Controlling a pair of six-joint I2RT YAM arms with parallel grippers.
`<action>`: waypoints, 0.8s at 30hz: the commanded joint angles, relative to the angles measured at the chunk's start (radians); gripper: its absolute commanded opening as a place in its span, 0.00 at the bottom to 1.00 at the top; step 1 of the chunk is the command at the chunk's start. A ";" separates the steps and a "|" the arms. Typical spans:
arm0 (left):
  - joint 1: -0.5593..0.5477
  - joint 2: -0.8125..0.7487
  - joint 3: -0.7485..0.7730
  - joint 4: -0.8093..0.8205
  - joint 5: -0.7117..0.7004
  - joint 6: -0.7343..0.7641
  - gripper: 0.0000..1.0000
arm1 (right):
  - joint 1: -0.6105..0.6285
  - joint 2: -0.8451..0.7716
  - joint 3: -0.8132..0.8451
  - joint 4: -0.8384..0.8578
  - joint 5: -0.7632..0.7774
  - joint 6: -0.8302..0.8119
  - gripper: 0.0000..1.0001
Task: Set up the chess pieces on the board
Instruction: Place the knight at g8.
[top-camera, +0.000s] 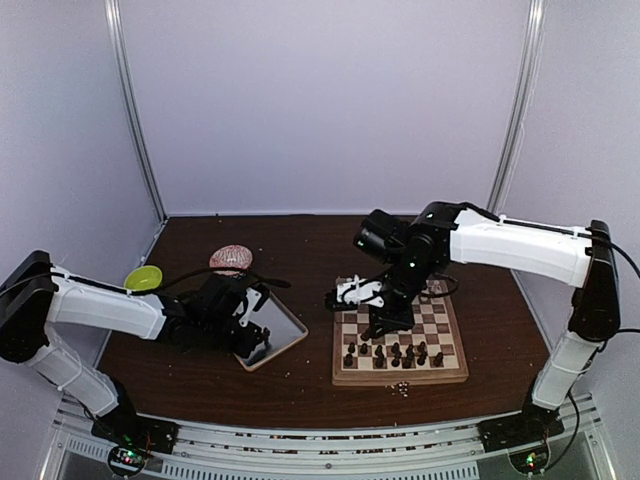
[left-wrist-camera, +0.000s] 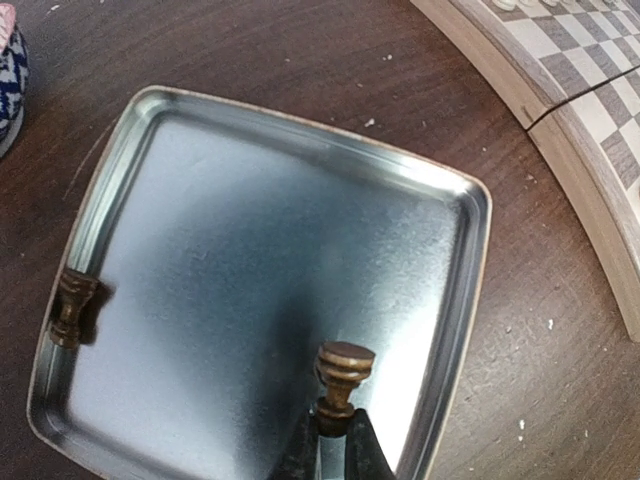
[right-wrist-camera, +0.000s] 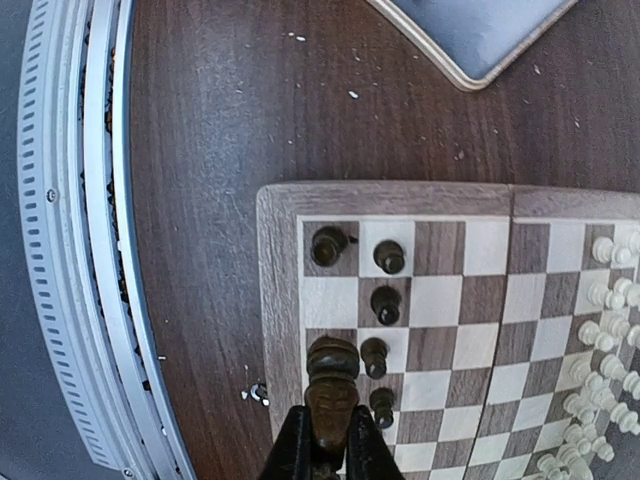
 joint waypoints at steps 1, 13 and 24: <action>0.001 -0.064 -0.029 0.038 -0.079 -0.034 0.02 | 0.072 0.065 0.051 -0.066 0.129 -0.027 0.11; 0.029 -0.119 -0.080 0.068 -0.093 -0.043 0.02 | 0.131 0.176 0.121 -0.119 0.227 -0.037 0.12; 0.029 -0.122 -0.077 0.073 -0.093 -0.036 0.02 | 0.146 0.237 0.164 -0.156 0.257 -0.042 0.13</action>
